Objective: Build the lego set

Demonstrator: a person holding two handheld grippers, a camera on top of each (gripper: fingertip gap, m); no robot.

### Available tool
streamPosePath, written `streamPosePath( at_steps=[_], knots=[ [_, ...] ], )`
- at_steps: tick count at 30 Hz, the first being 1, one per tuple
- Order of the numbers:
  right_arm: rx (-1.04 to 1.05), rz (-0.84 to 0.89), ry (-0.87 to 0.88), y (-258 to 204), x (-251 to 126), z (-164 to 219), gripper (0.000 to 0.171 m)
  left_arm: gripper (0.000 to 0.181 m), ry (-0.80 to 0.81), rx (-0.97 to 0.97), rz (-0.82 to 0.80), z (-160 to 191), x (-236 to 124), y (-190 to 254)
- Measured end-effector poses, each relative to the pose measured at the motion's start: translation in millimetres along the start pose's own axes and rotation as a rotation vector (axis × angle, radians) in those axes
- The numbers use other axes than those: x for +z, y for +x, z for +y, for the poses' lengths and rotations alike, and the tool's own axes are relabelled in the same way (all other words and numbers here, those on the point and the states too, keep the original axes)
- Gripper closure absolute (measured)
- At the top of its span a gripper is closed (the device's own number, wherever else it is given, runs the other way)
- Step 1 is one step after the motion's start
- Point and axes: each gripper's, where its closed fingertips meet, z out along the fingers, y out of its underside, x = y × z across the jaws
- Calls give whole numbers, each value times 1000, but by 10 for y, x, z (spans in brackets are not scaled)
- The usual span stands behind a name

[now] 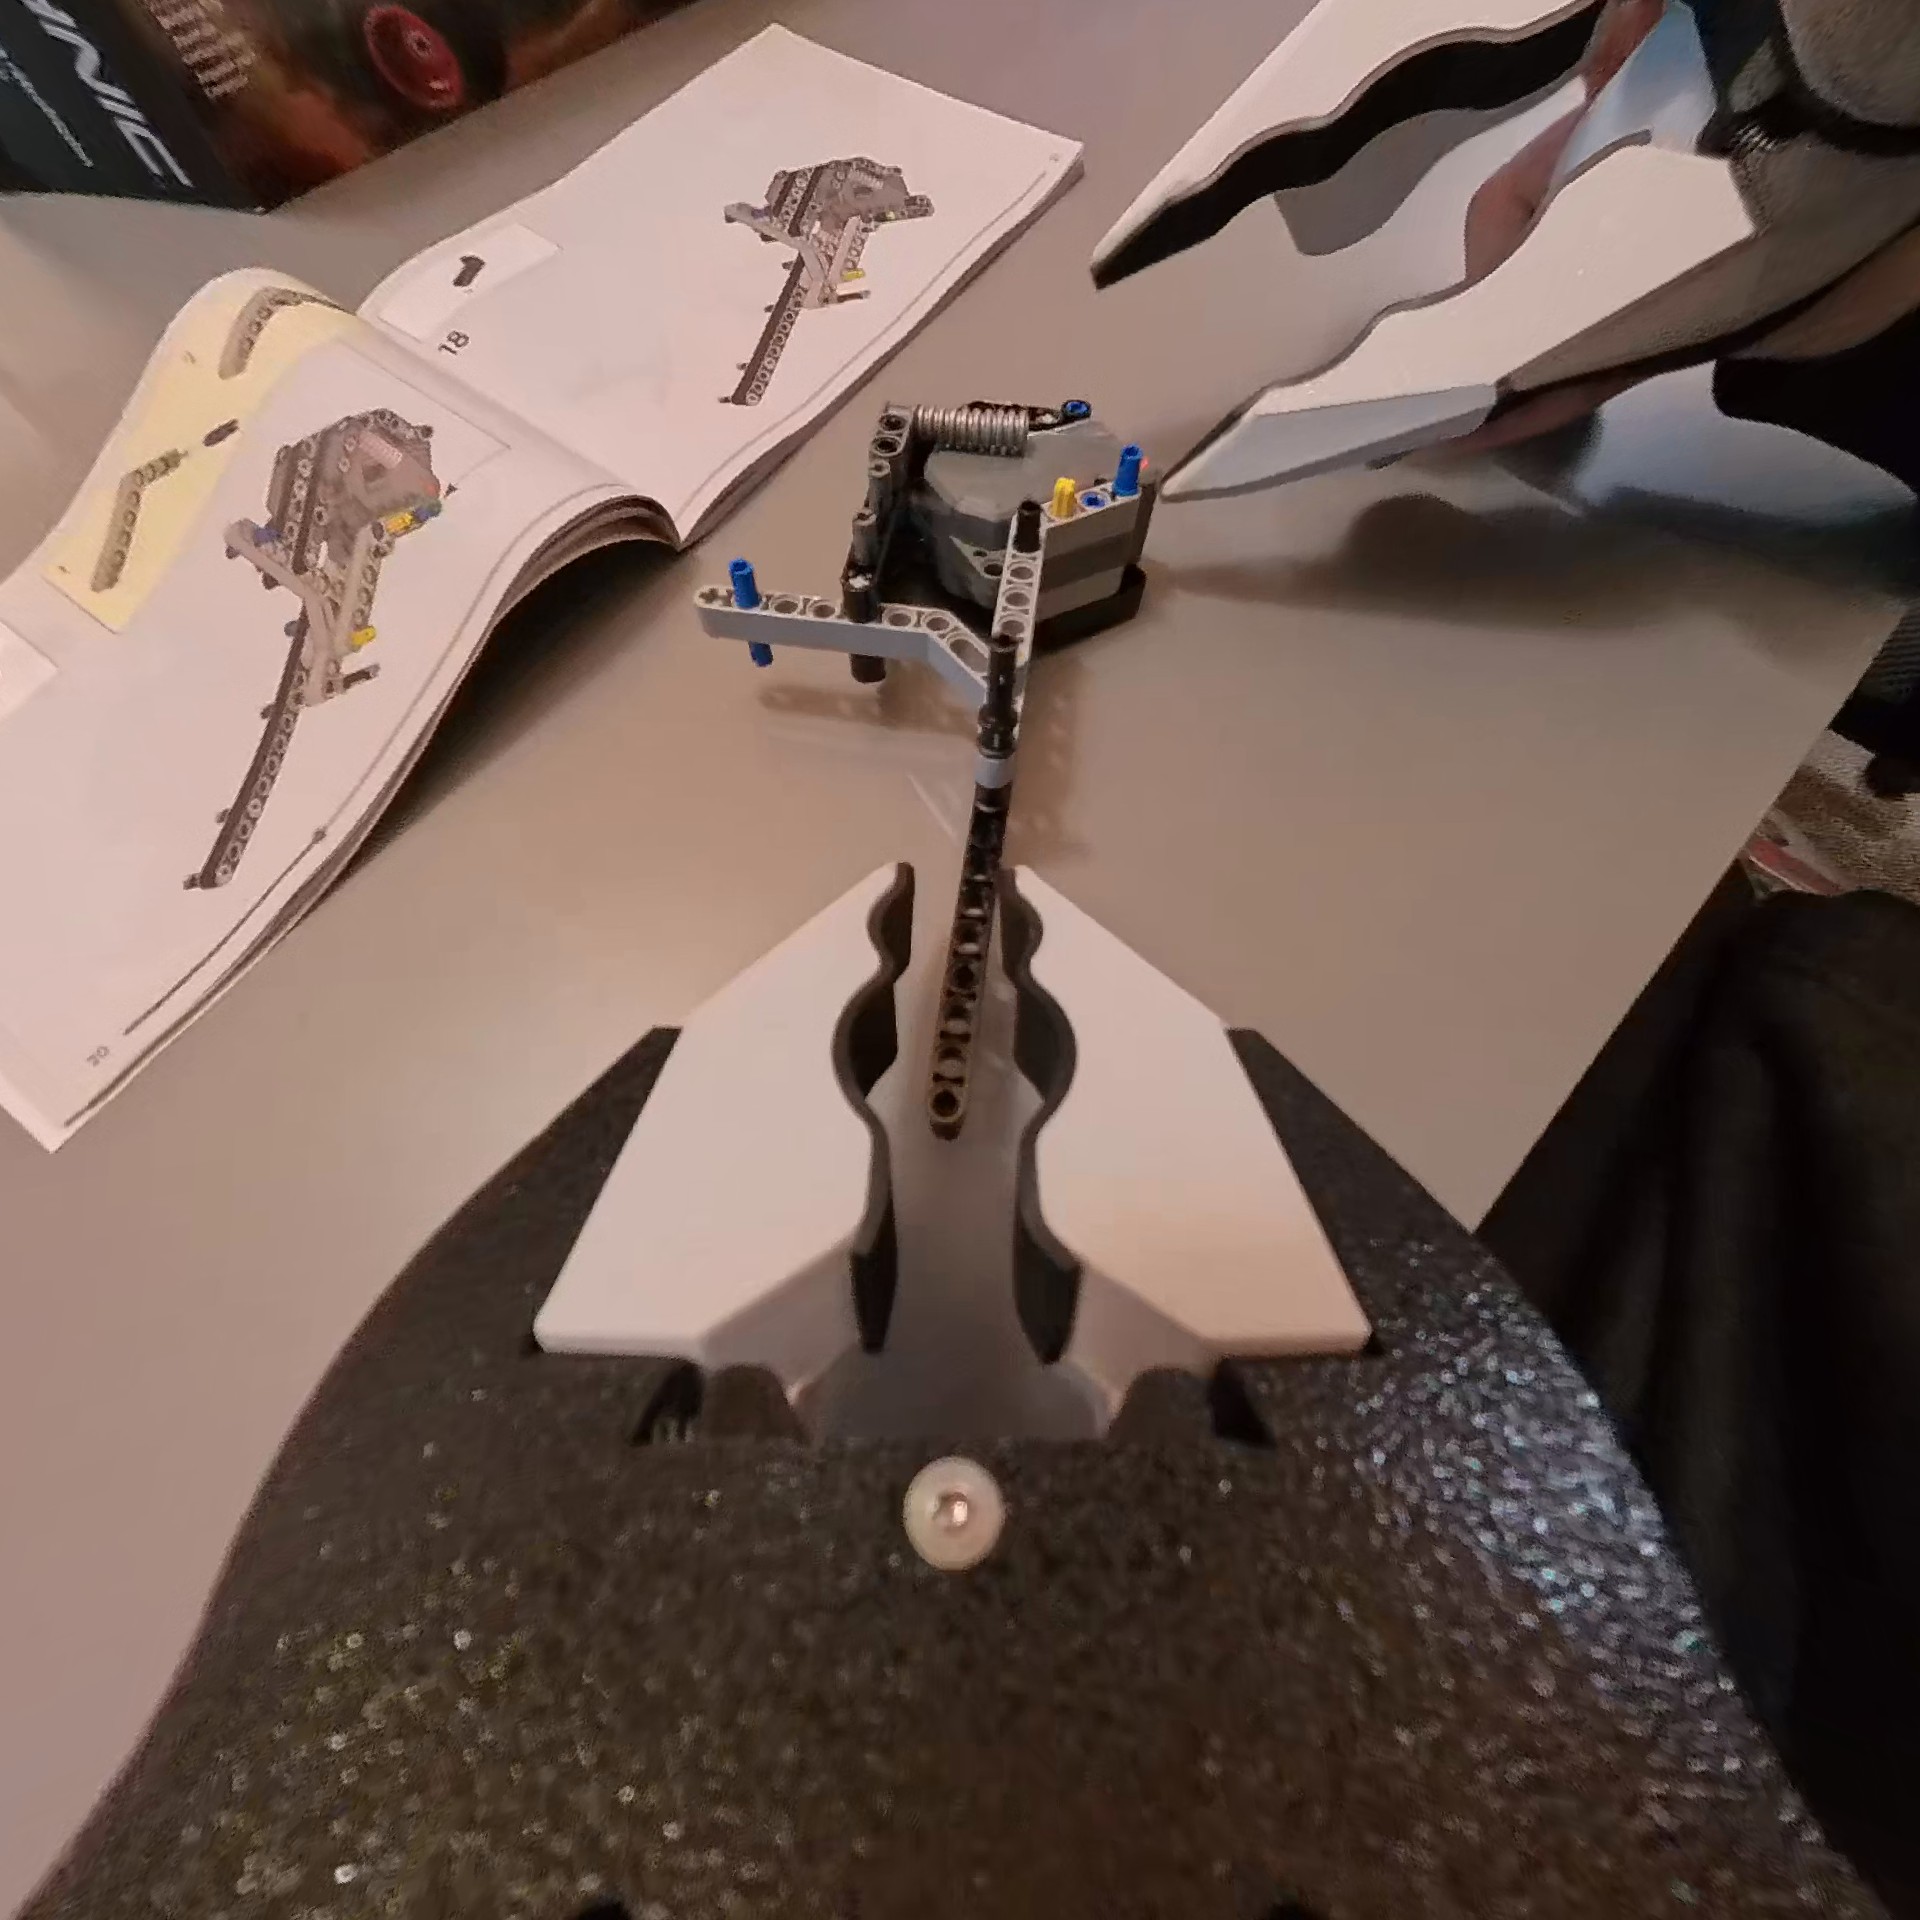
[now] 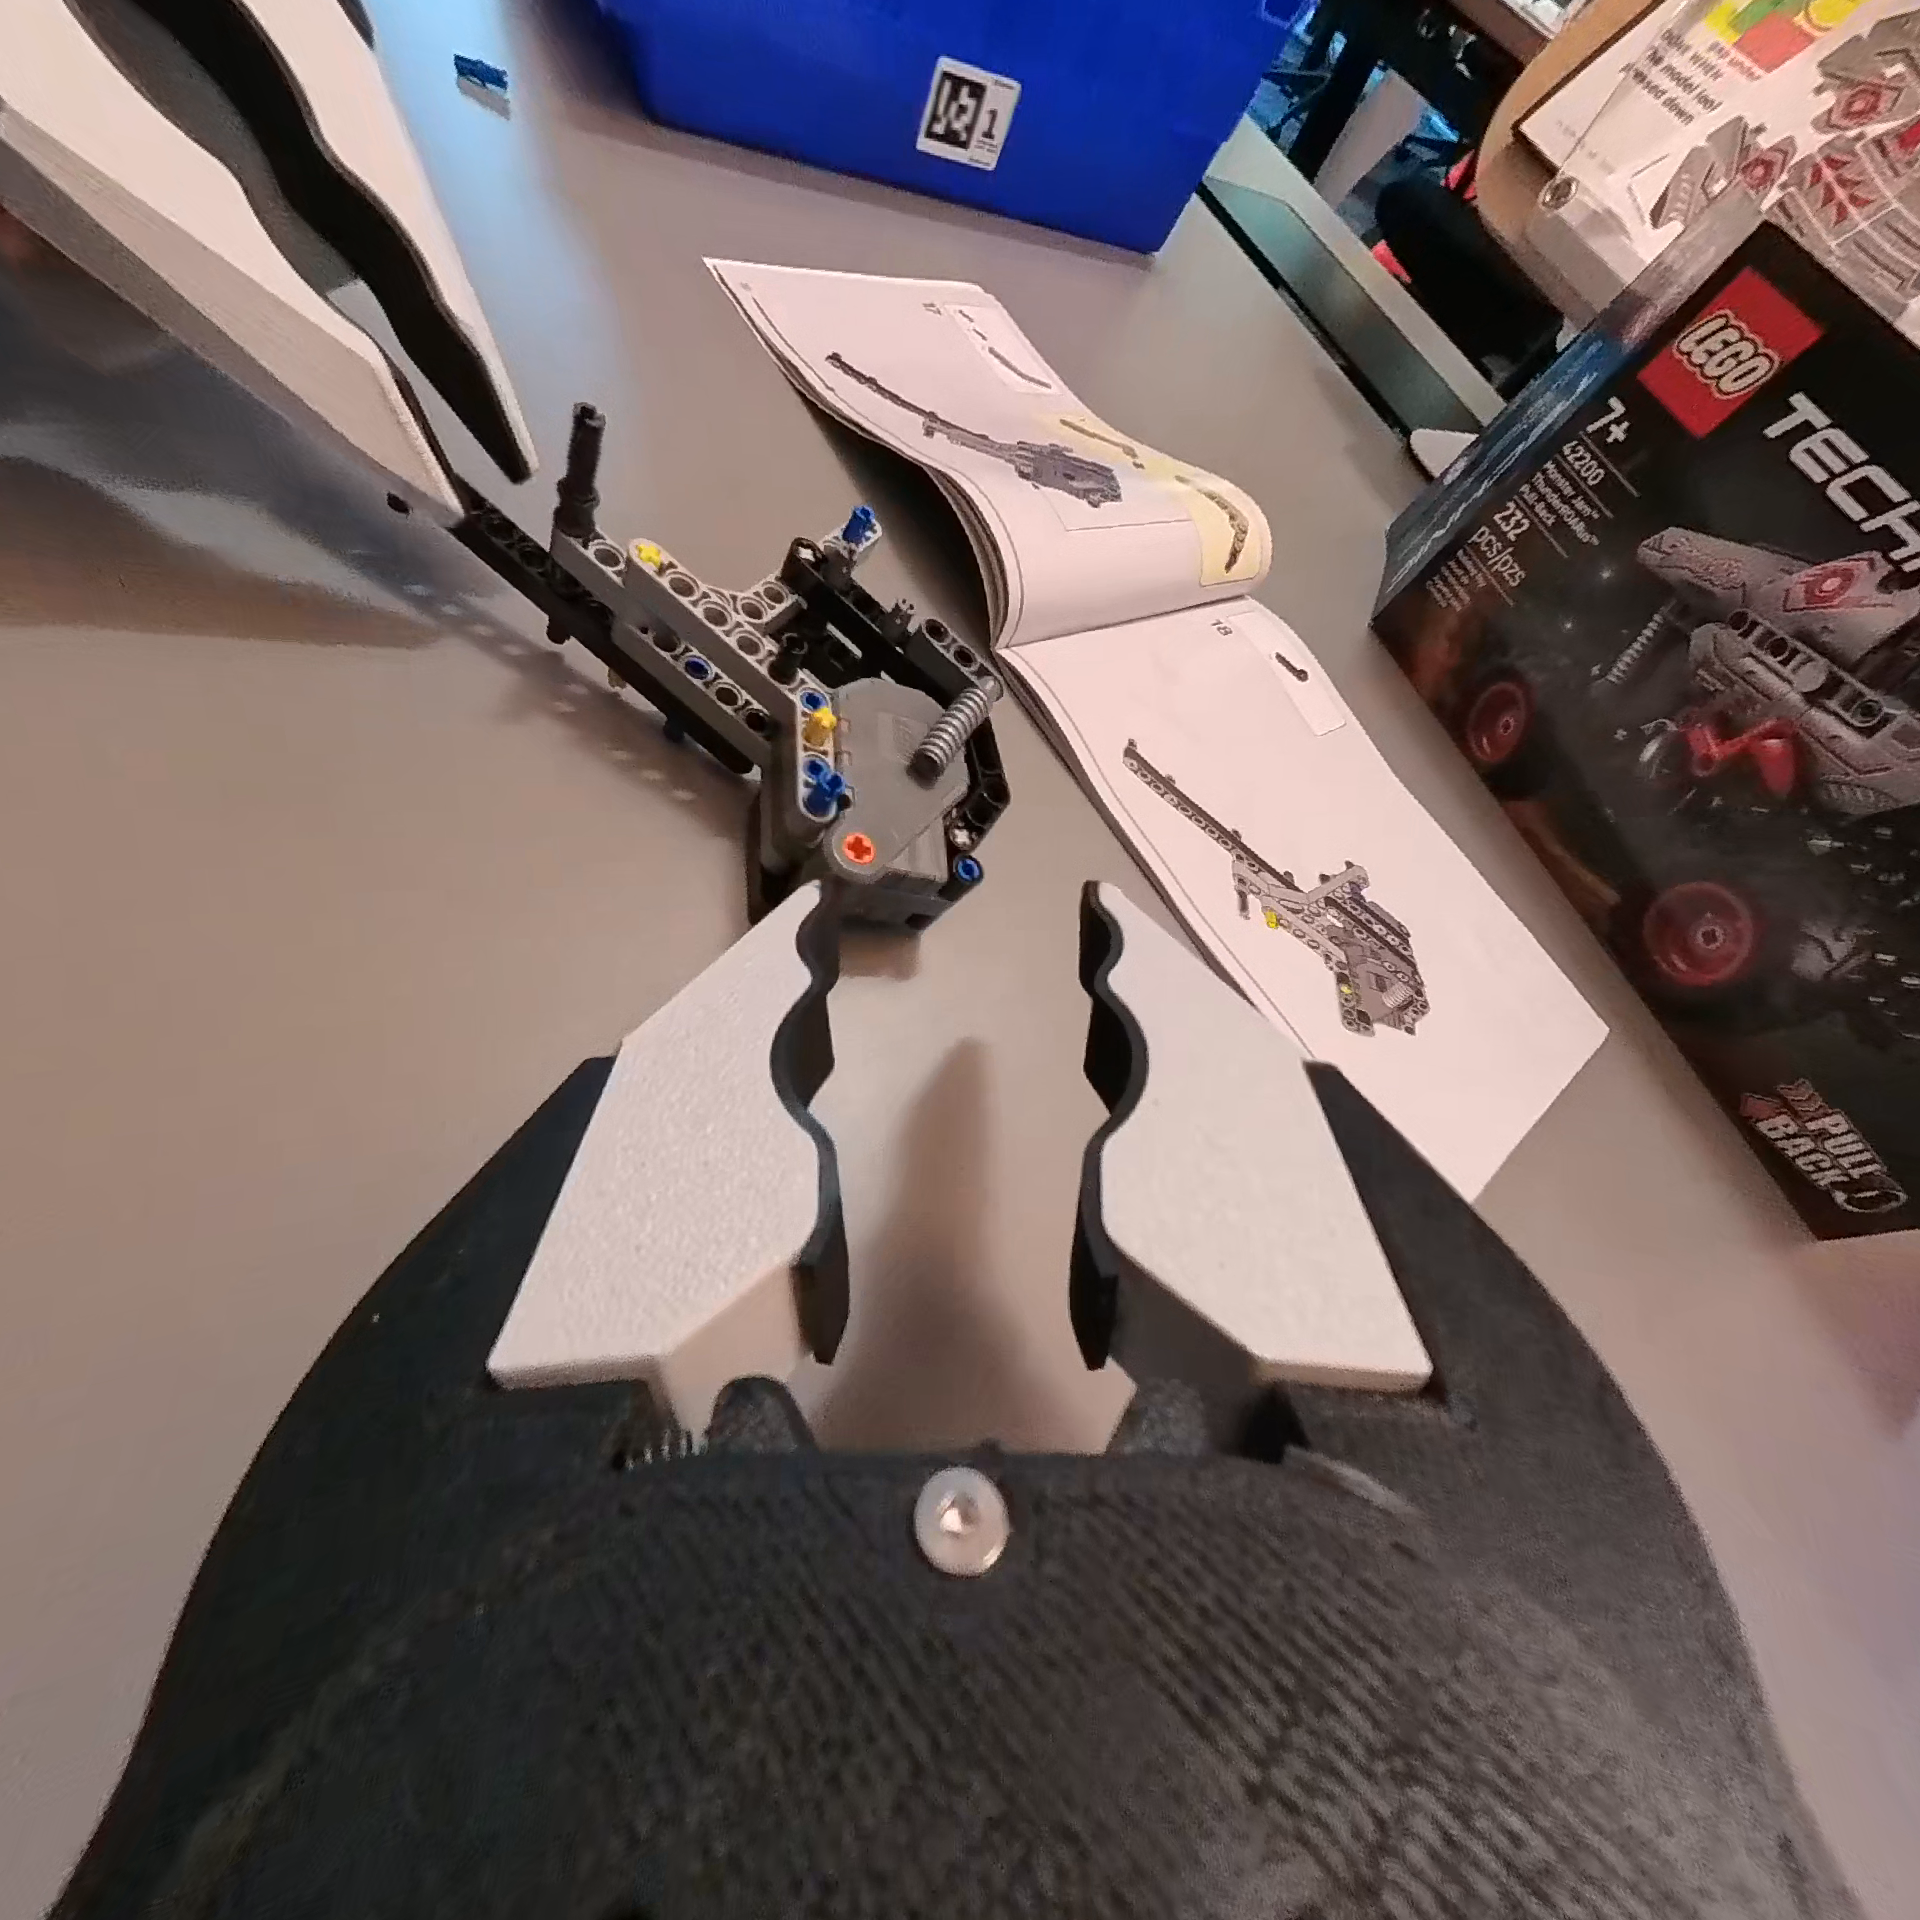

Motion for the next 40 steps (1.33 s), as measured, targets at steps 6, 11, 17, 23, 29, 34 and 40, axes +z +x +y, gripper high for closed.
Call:
streamPosePath(
  at_steps=[6, 11, 17, 23, 29, 34, 40],
  knots=[
    [20, -41, 34, -63, -9, -73, 126, 169, -25, 26, -17, 44, 53, -9],
    [28, -54, 1, -81, 7, -22, 122, 169, -22, 36, -28, 31, 40, -30],
    [3, -50, -32, -97, 33, 26, 121, 169, -41, 18, -16, 80, 55, -35],
    [21, -37, -28, -62, 23, 25, 120, 173, -60, 6, -13, 140, 114, -33],
    [103, 23, -83, 105, -9, 131, 120, 174, -46, -40, -13, 122, 147, -68],
    [160, 184, -151, 422, -107, 220, 106, 173, -37, -19, -33, 82, 159, -111],
    [151, 434, -205, 806, -307, 325, 82, 164, 87, -8, -87, -244, -100, -138]
  ],
)
